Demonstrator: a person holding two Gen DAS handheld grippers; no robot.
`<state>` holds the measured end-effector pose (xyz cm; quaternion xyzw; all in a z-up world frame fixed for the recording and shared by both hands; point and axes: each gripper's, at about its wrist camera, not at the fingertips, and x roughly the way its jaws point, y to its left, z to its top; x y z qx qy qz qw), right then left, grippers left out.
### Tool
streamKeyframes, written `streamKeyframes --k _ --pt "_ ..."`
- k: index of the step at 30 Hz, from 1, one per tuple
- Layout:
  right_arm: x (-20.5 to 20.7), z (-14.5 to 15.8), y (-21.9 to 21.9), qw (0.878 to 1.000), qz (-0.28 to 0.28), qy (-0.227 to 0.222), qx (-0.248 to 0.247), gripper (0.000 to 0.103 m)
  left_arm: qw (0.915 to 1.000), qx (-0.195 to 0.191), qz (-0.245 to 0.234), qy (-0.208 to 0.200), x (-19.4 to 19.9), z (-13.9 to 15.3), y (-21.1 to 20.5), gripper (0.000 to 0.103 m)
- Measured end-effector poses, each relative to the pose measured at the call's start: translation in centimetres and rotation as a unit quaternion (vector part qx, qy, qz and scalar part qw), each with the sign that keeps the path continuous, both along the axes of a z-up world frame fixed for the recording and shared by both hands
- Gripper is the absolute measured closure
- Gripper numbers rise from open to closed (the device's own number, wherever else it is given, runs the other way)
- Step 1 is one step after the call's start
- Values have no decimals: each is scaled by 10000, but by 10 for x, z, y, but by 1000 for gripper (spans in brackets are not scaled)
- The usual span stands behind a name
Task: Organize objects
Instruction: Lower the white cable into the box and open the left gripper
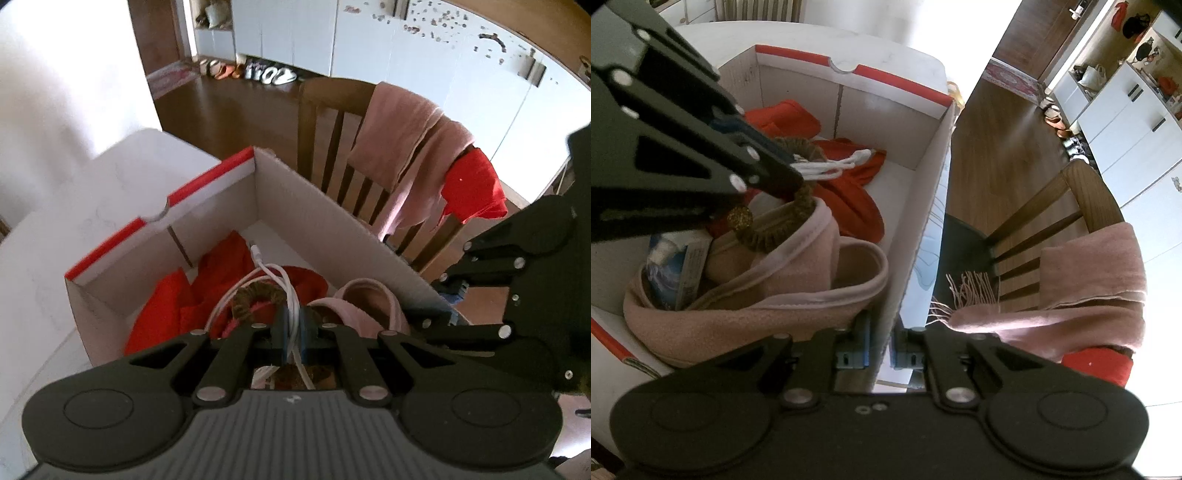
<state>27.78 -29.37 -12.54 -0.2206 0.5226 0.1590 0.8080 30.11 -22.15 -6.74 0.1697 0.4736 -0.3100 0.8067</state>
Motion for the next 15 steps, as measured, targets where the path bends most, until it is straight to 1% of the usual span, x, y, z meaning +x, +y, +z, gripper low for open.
streamKeyframes --k 4,7,15 --pt "0 0 0 10000 4 0 2 95 9999 -33 10 138 3 -6 2 98" --pt "0 0 0 10000 4 -1 1 95 9999 -68 39 145 2 -7 4 98" --pt "0 0 0 10000 16 -10 -15 95 9998 -119 158 104 0 -5 12 89"
